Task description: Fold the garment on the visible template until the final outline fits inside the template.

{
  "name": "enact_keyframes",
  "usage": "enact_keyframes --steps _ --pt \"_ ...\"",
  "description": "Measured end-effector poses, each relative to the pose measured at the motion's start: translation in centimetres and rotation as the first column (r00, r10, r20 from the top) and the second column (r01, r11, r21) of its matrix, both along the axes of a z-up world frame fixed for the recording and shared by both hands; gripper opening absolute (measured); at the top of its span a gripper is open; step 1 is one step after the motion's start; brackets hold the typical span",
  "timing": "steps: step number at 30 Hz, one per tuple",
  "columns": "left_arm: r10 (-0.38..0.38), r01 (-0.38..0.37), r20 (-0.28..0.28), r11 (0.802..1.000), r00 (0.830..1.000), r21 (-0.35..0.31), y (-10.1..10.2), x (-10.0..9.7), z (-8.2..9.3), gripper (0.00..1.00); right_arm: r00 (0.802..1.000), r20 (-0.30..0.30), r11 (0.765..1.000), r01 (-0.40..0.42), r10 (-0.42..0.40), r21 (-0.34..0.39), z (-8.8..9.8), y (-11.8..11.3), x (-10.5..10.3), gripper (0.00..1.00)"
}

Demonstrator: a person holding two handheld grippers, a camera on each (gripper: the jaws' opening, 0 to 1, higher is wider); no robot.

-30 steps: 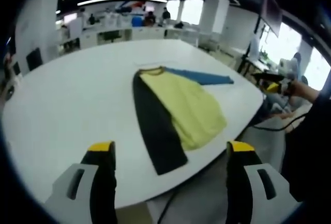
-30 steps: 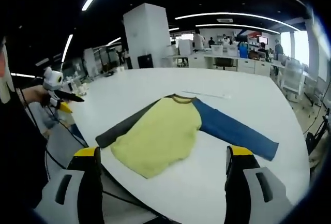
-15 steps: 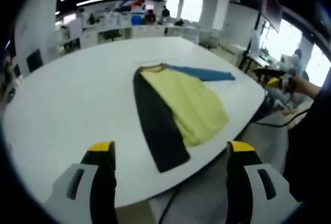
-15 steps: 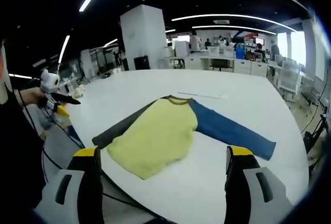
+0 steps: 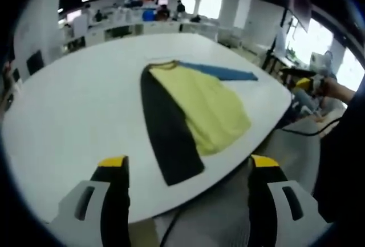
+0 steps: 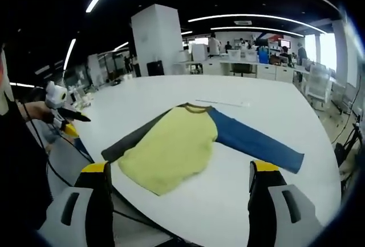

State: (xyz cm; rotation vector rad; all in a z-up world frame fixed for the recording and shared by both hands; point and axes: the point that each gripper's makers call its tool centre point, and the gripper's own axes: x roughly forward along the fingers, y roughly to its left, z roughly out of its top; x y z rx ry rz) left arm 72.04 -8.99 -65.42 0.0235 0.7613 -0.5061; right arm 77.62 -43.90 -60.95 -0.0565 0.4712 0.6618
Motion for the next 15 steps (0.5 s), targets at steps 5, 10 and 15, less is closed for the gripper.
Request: enact_keyframes --steps 5,10,15 --pt "0.001 -0.001 -0.023 1.0 1.0 0.003 0.3 -0.2 -1.4 0.8 1.0 0.001 1.0 0.0 0.0 -0.006 -0.2 -0.1 -0.2 1.0" --pt "0.022 -0.023 -0.05 1.0 0.998 -0.018 0.7 -0.1 -3.2 0.77 1.0 -0.005 1.0 0.003 -0.003 -0.008 -0.5 -0.2 -0.2 1.0" --pt "0.042 -0.045 -0.076 0.998 0.996 -0.045 0.8 0.0 -4.7 0.73 1.0 0.005 1.0 0.002 -0.001 -0.019 -0.4 -0.2 0.0 1.0"
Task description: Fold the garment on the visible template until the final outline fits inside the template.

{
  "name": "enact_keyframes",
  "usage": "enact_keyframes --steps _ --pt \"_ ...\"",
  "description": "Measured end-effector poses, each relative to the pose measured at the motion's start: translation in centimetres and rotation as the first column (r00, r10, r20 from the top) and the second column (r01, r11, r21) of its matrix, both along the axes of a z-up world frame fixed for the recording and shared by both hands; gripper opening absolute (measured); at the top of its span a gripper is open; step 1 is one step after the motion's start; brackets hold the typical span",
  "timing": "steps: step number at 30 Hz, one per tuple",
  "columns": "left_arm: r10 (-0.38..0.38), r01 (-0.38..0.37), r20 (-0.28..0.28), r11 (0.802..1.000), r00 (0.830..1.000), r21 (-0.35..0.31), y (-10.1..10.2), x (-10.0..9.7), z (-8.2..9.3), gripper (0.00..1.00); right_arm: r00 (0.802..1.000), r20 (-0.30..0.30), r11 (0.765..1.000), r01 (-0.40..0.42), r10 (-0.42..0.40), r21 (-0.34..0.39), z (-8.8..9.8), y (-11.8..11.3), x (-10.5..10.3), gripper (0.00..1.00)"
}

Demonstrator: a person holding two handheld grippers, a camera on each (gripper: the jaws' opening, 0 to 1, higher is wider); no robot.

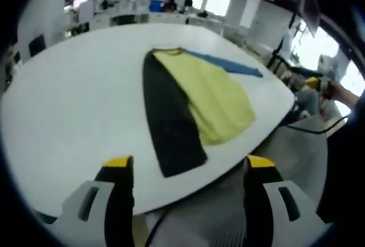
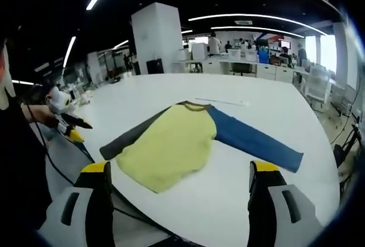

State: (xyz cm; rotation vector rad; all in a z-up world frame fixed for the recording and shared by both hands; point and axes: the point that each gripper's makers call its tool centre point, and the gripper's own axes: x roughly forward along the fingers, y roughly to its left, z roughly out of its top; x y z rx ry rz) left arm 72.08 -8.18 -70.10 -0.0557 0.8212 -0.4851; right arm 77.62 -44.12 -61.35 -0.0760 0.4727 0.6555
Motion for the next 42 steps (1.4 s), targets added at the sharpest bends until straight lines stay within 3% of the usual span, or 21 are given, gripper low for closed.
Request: enact_keyframes --steps 8,12,17,22,32,42 --pt "0.022 -0.023 -0.037 0.999 0.999 -0.043 0.0 0.2 -1.7 0.62 1.0 0.002 1.0 0.008 -0.008 -0.002 -0.1 -0.2 0.4 1.0" --pt "0.014 -0.016 -0.048 0.999 0.999 -0.041 0.0 0.6 -2.3 0.6 1.0 -0.006 1.0 0.009 -0.009 -0.005 -0.3 -0.2 0.4 1.0" --pt "0.008 -0.011 -0.1 0.999 0.995 -0.031 0.4 0.5 -3.8 0.55 1.0 -0.009 1.0 0.009 -0.009 -0.006 -0.4 -0.3 0.3 1.0" --pt "0.021 -0.028 -0.148 0.998 0.989 -0.049 0.9 0.3 -4.8 0.4 1.0 -0.009 1.0 0.013 -0.013 -0.01 -0.6 -0.5 0.3 1.0" --pt "0.004 -0.009 -0.19 1.0 0.982 -0.027 0.9 0.4 -6.2 0.34 1.0 0.0 1.0 0.017 -0.017 -0.008 -0.5 -0.6 0.3 0.95" --pt "-0.024 0.034 -0.218 0.999 0.976 0.039 0.8 1.0 -6.8 0.29 1.0 0.001 1.0 0.019 -0.019 -0.01 -0.4 -0.6 0.4 0.97"
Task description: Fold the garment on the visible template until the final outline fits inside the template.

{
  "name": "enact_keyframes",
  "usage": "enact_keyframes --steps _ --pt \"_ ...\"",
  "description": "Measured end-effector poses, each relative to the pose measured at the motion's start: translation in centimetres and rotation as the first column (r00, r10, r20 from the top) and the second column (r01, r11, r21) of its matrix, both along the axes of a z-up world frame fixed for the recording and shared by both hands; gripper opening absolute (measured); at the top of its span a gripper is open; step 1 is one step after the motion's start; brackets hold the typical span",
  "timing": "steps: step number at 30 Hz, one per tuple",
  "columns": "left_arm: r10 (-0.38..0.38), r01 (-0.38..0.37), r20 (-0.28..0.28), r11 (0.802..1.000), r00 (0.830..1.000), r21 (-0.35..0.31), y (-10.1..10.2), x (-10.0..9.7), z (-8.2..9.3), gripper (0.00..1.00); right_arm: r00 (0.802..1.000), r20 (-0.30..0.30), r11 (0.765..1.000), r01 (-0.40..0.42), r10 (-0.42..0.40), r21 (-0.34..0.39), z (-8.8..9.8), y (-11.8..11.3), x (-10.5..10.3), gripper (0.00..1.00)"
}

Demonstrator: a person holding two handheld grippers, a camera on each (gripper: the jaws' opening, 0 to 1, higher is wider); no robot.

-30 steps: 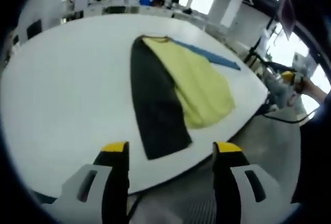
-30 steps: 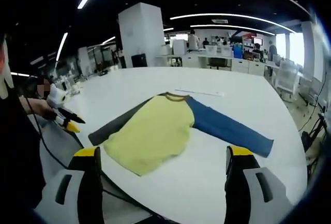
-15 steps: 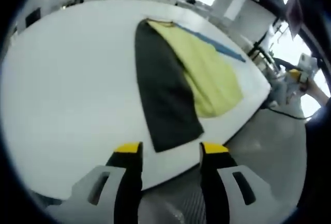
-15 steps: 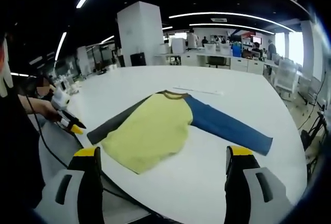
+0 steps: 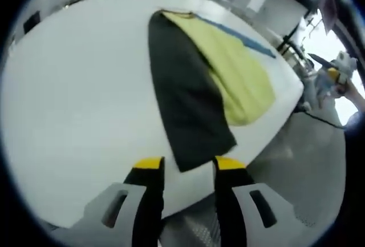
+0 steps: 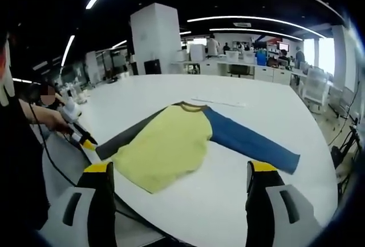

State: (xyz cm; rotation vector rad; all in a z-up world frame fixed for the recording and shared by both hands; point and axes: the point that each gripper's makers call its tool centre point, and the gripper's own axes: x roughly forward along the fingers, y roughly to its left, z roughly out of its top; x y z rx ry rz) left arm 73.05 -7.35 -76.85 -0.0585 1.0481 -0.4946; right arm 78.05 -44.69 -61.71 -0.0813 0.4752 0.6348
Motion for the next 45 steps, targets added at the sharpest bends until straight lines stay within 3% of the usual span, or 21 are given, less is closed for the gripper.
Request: enact_keyframes --steps 10,45 --pt "-0.013 0.014 -0.024 1.0 1.0 0.027 0.5 0.0 -0.7 0.25 1.0 -0.013 1.0 -0.009 0.009 -0.004 -0.3 0.2 -0.1 0.96" --pt "-0.075 0.076 -0.018 0.994 0.997 0.082 0.3 0.3 -1.3 0.07 0.998 -0.042 0.997 -0.058 0.056 -0.053 -1.7 0.3 -0.6 0.97"
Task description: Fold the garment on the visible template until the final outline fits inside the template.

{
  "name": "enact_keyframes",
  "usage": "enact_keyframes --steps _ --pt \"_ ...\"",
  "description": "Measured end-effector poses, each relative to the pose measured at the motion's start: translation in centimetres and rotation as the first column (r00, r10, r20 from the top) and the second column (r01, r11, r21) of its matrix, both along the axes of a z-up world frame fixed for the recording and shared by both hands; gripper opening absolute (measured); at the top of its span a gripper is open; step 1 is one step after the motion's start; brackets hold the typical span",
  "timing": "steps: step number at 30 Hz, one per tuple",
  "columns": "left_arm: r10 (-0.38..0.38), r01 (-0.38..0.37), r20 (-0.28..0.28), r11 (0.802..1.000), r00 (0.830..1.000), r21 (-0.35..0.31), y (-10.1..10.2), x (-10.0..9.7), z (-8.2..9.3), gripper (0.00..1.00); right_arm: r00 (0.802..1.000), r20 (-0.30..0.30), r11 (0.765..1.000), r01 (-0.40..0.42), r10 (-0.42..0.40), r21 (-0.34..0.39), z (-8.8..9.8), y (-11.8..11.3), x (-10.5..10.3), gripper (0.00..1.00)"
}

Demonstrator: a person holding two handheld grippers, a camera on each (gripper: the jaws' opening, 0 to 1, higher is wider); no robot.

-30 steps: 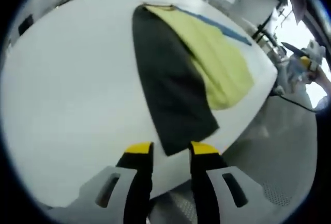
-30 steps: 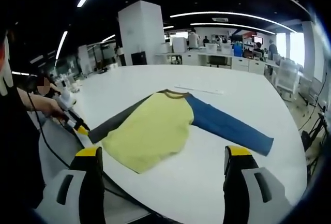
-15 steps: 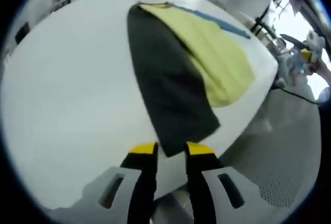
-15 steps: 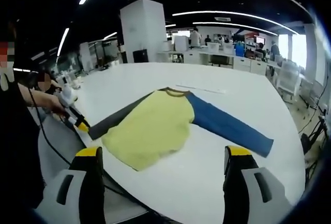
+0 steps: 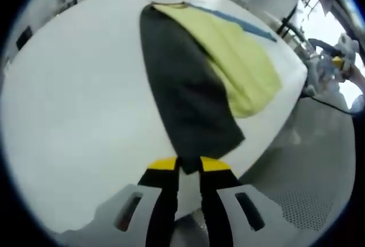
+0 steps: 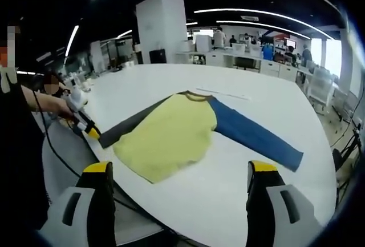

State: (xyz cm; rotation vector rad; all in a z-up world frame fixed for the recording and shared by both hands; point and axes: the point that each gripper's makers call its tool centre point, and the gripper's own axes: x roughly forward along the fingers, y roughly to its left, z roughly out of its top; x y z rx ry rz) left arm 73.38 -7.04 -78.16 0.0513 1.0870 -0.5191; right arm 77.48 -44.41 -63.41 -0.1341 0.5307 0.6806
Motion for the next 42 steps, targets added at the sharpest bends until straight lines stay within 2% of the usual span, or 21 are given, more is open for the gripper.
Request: enact_keyframes --steps 2,7,12,16,21,23,25,27,28,31,33,37,42 --pt "-0.007 0.007 -0.001 1.0 1.0 -0.015 -0.3 -0.1 0.0 0.04 1.0 0.0 1.0 -0.001 0.001 -0.001 0.0 0.0 0.0 0.96" --pt "-0.027 0.027 0.012 1.0 1.0 -0.003 -0.1 -0.1 0.2 0.0 1.0 0.002 1.0 -0.003 0.003 -0.005 0.0 0.1 0.0 0.96" --pt "-0.024 0.024 0.042 1.0 0.999 0.003 -0.1 -0.1 0.3 0.0 1.0 0.005 1.0 -0.001 0.001 -0.008 -0.1 0.0 -0.1 0.96" --pt "-0.017 0.017 0.043 1.0 0.999 -0.001 0.0 0.0 0.2 0.0 1.0 0.003 1.0 0.001 -0.001 -0.007 -0.2 0.0 -0.2 0.95" --pt "-0.055 0.054 0.023 0.998 0.998 0.029 0.0 0.1 0.1 0.0 1.0 0.009 1.0 0.004 -0.004 -0.005 0.0 0.0 -0.1 0.95" --pt "-0.032 0.032 0.001 0.999 0.999 0.034 0.4 0.1 0.1 0.0 1.0 0.014 1.0 0.005 -0.005 -0.007 0.1 -0.1 -0.1 0.95" --pt "-0.05 0.048 0.024 0.996 0.998 0.075 1.2 0.5 0.1 0.0 1.0 0.013 1.0 0.009 -0.009 -0.005 0.1 -0.1 -0.2 0.95" --pt "-0.037 0.036 0.01 0.997 0.999 0.071 1.4 0.4 0.2 0.0 1.0 0.015 1.0 0.009 -0.009 -0.004 0.1 -0.2 -0.3 0.94" --pt "-0.003 0.003 0.001 0.997 1.0 0.077 1.9 0.4 0.3 0.0 1.0 0.015 1.0 0.011 -0.011 -0.005 0.1 -0.2 -0.3 0.94" --pt "0.006 -0.009 0.029 0.995 1.0 0.098 3.2 1.0 0.8 0.0 1.0 0.018 1.0 0.02 -0.02 0.0 0.1 -0.3 -0.3 0.94" --pt "0.04 -0.045 0.046 0.994 0.998 0.103 4.2 1.5 1.3 0.0 0.999 0.022 1.0 0.026 -0.026 0.006 0.2 -0.3 -0.2 0.94" --pt "0.134 -0.139 0.059 0.987 0.989 0.085 6.3 2.6 1.9 0.0 0.999 0.021 1.0 0.028 -0.028 0.006 0.1 -0.1 -0.3 0.93" --pt "0.206 -0.21 0.057 0.975 0.977 0.077 8.6 3.3 2.1 0.0 0.999 0.018 0.999 0.031 -0.031 0.01 0.0 0.1 -0.5 0.92"
